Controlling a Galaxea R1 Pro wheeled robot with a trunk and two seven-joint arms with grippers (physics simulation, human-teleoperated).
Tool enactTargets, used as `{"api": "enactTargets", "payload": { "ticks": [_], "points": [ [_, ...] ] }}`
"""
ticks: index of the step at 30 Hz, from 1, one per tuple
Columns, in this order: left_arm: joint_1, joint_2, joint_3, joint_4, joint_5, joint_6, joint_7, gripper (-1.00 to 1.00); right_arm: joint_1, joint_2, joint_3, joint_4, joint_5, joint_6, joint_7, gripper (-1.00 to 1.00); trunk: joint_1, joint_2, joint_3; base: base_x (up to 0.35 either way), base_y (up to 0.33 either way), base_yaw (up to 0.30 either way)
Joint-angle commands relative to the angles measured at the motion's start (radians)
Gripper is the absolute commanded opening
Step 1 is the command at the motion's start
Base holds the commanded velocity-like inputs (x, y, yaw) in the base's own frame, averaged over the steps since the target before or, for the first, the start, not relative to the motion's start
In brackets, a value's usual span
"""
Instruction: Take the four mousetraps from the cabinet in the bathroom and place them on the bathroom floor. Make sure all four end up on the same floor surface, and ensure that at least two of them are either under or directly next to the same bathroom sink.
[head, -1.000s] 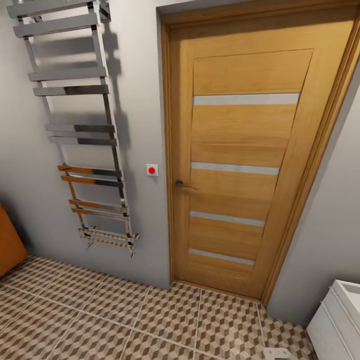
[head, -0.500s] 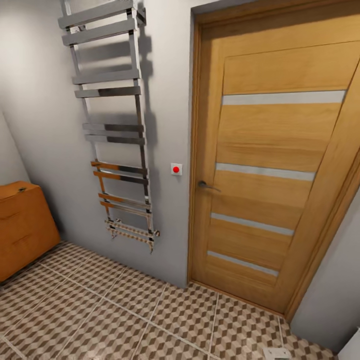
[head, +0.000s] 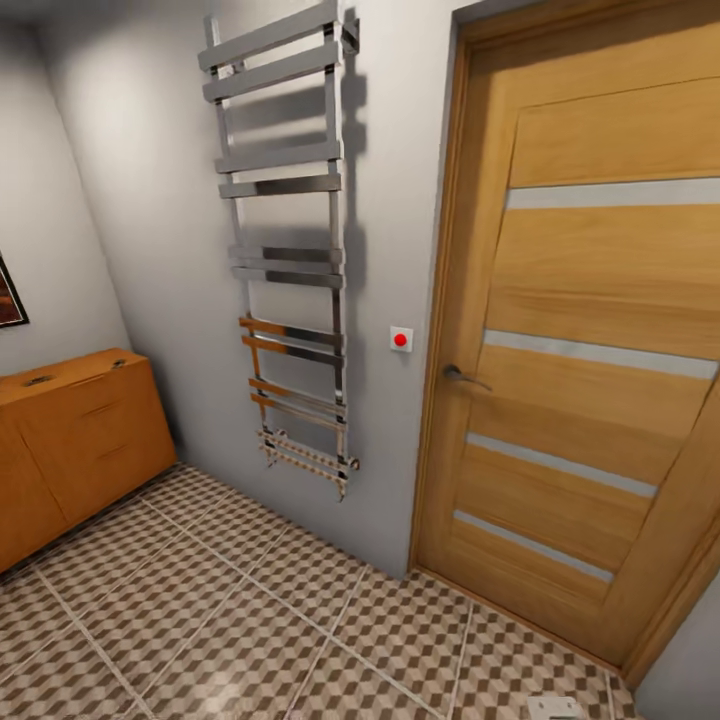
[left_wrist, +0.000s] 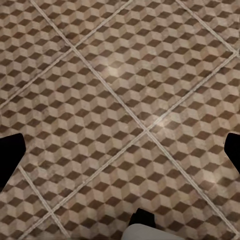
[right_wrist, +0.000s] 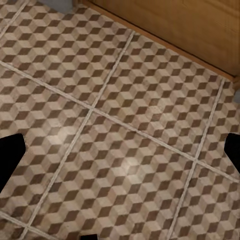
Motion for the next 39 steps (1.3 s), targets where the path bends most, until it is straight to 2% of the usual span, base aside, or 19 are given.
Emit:
{"api": "enactTargets", "payload": {
  "ticks": [1,39],
  "points": [
    [0.000,0.000,0.001,-0.001,-0.001,0.004,0.002,1.00,0.000,0.000,0.001,0.001,0.000,-0.003,-0.003,1.00,0.000,-0.001,0.000,0.000,0.000,0.300],
    [0.000,0.001,0.004,-0.001,-0.002,0.004,0.009,1.00,0.000,0.000,0.001,0.001,0.000,-0.003,0.000,1.00,0.000,-0.001,0.000,0.000,0.000,0.296]
  ]
}}
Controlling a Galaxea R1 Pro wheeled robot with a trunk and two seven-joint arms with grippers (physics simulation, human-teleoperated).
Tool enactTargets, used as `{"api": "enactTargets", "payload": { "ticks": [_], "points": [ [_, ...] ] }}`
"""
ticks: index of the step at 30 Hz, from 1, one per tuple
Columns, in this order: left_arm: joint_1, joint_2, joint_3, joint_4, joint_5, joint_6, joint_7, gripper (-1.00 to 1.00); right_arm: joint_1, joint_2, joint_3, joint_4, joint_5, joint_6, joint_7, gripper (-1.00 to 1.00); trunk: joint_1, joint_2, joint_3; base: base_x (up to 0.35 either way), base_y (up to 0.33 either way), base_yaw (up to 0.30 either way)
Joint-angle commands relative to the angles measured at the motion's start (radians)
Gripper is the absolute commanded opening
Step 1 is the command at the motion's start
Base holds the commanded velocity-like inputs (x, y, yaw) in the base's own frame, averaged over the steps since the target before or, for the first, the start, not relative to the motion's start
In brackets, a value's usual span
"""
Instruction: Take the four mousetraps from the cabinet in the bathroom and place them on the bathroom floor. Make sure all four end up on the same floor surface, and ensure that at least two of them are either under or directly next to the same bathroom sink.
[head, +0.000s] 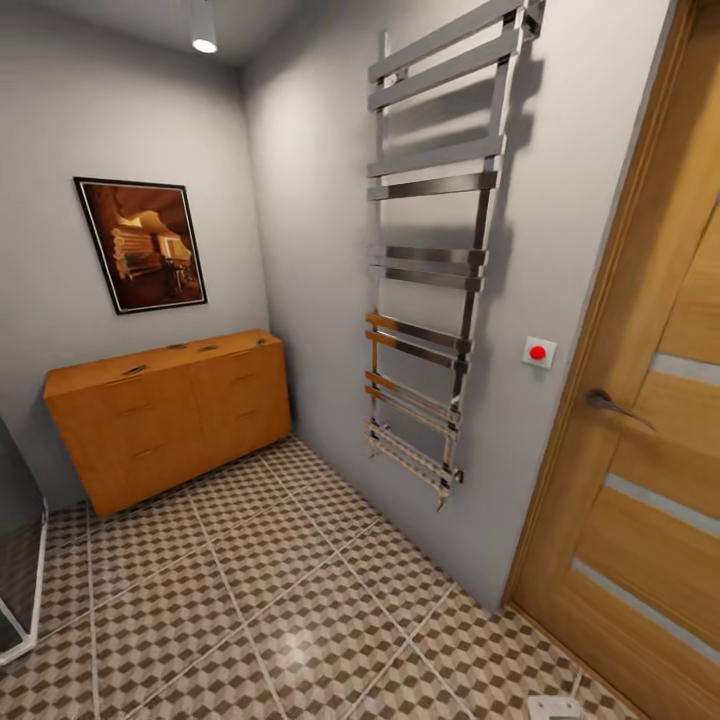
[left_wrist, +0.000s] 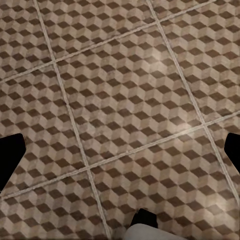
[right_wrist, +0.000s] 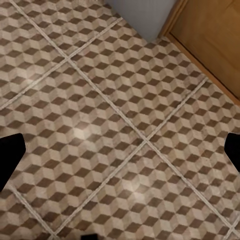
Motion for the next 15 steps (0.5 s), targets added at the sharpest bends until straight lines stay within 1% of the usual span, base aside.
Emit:
{"api": "enactTargets", "payload": {
  "ticks": [1,11,15],
  "points": [
    [-0.001,0.000,0.001,-0.001,-0.001,0.004,0.002,1.00,0.000,0.000,0.001,0.000,0.000,-0.003,-0.003,1.00,0.000,-0.001,0.000,0.000,0.000,0.202],
    [-0.001,0.000,0.001,-0.001,-0.002,0.005,0.002,1.00,0.000,0.000,0.001,0.000,0.000,-0.003,-0.003,1.00,0.000,-0.001,0.000,0.000,0.000,0.210],
    [0.000,0.000,0.001,-0.001,-0.002,0.006,0.002,1.00,0.000,0.000,0.001,0.000,0.000,-0.003,0.000,1.00,0.000,-0.001,0.000,0.000,0.000,0.119]
  ]
}}
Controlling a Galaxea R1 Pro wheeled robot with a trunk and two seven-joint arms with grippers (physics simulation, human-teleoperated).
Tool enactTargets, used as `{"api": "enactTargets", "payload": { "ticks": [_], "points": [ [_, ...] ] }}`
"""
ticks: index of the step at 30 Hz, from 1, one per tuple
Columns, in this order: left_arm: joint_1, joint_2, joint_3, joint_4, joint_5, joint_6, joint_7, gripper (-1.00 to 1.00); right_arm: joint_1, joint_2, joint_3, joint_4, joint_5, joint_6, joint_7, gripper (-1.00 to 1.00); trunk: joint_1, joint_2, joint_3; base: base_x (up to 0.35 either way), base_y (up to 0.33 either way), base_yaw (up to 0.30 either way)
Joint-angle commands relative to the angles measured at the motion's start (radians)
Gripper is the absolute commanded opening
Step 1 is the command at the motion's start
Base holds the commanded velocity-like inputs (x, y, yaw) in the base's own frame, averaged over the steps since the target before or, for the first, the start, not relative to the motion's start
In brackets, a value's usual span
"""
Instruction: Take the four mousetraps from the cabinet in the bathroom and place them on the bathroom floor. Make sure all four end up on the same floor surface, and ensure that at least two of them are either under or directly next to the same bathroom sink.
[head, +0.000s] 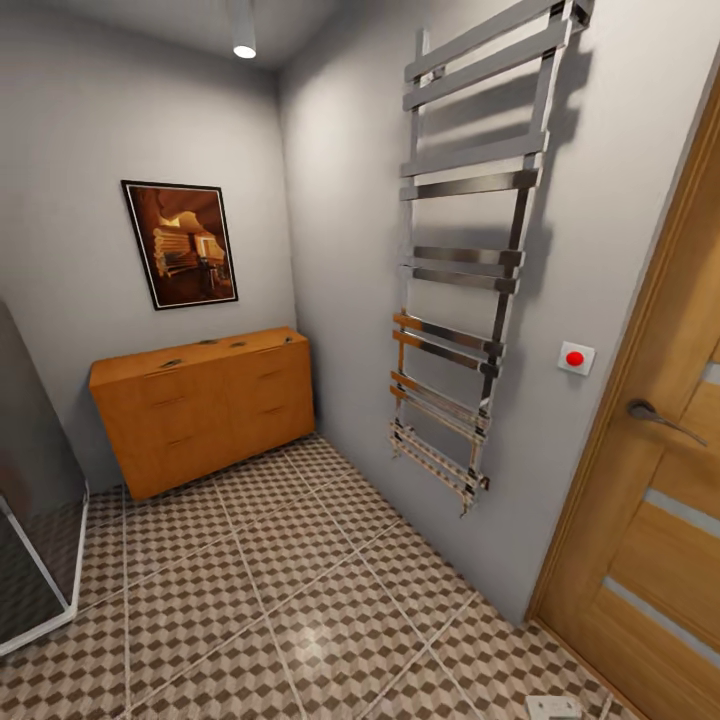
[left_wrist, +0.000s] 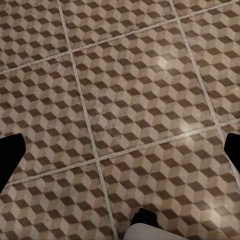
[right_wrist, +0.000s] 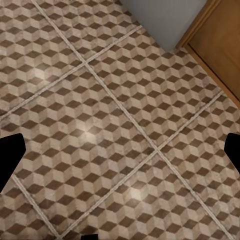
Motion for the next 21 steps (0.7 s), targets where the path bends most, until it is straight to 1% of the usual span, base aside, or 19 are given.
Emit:
{"api": "enactTargets", "payload": {
  "ticks": [1,6,8,12,21],
  "points": [
    [0.000,0.000,0.001,-0.001,-0.001,0.004,0.002,1.00,0.000,0.000,0.001,0.001,0.000,-0.003,-0.002,1.00,0.000,-0.001,0.000,0.000,0.000,0.024],
    [0.000,0.000,0.001,-0.001,-0.001,0.006,0.001,1.00,0.000,0.000,0.001,0.001,0.000,-0.003,-0.001,1.00,0.000,-0.001,0.000,0.000,0.003,0.012],
    [0.000,0.001,0.001,-0.001,-0.001,0.007,0.001,1.00,0.000,0.000,0.001,0.001,-0.001,-0.003,-0.001,1.00,0.000,-0.001,0.000,0.000,0.104,0.004],
    [0.000,0.002,0.001,0.000,-0.001,0.007,0.000,1.00,0.000,0.000,0.001,0.001,-0.001,-0.003,0.000,1.00,0.000,-0.001,0.000,0.000,0.209,0.001],
    [0.000,0.003,0.001,0.000,-0.001,0.008,0.000,1.00,0.000,0.000,0.001,0.001,-0.001,-0.003,0.000,1.00,0.000,-0.001,0.000,0.000,0.264,0.000]
  ]
}}
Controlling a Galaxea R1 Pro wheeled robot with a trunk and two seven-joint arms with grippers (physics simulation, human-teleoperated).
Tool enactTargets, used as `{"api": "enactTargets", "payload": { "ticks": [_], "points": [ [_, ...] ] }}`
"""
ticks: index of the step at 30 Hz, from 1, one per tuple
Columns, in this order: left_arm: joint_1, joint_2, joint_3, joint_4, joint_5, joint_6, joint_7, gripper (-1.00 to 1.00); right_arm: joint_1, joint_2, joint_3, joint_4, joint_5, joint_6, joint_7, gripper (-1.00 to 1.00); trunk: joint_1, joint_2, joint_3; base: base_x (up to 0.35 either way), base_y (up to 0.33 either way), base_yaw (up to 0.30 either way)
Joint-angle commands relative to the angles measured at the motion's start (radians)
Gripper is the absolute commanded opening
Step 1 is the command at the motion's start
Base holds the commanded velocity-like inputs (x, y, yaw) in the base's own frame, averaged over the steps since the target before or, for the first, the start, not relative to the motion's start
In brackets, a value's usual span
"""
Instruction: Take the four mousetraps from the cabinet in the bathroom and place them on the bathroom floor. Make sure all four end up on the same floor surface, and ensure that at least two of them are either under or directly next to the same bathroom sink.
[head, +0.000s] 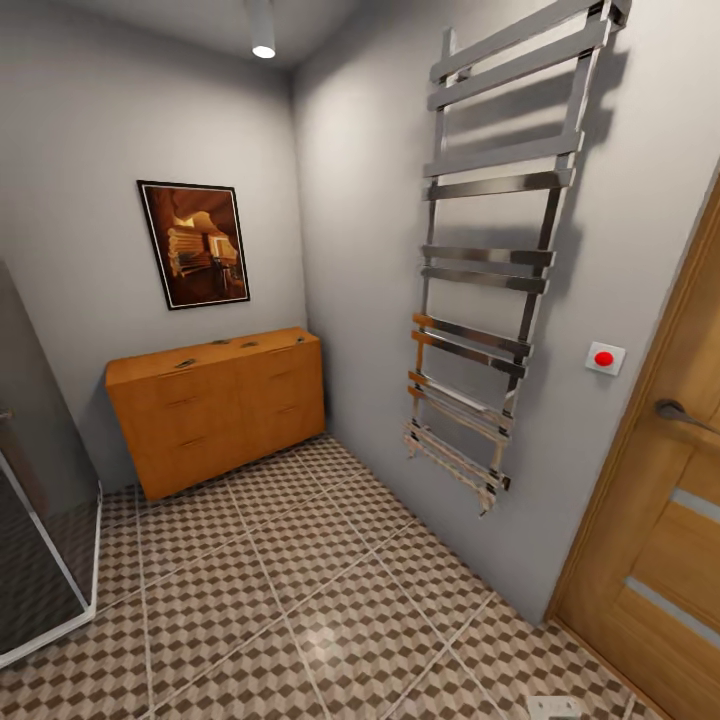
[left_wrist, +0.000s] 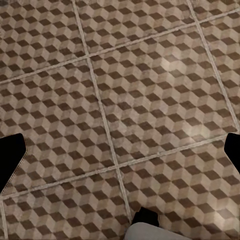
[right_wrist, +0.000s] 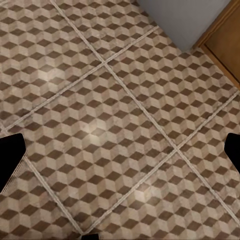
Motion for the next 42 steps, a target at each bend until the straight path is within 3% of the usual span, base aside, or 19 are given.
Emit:
{"api": "enactTargets", "payload": {
  "ticks": [1,20,30,42],
  "points": [
    [0.000,0.000,0.000,-0.001,-0.001,0.004,0.002,1.00,0.000,0.000,0.001,0.001,0.000,-0.003,-0.003,1.00,0.000,-0.001,0.000,0.000,0.273,0.000],
    [0.000,0.003,0.000,-0.001,-0.001,0.004,0.003,1.00,0.000,0.000,0.001,0.001,0.000,-0.003,-0.003,1.00,0.000,-0.001,0.000,0.098,0.269,0.000],
    [0.000,0.002,0.000,-0.001,-0.001,0.004,0.003,1.00,0.000,0.000,0.001,0.001,-0.001,-0.003,-0.003,1.00,0.000,-0.001,0.000,0.073,0.050,0.000],
    [0.000,0.006,0.001,-0.001,-0.001,0.006,0.003,1.00,0.000,0.000,0.001,0.001,-0.001,-0.003,-0.003,1.00,0.000,-0.001,0.000,0.288,0.002,0.000]
  ]
}}
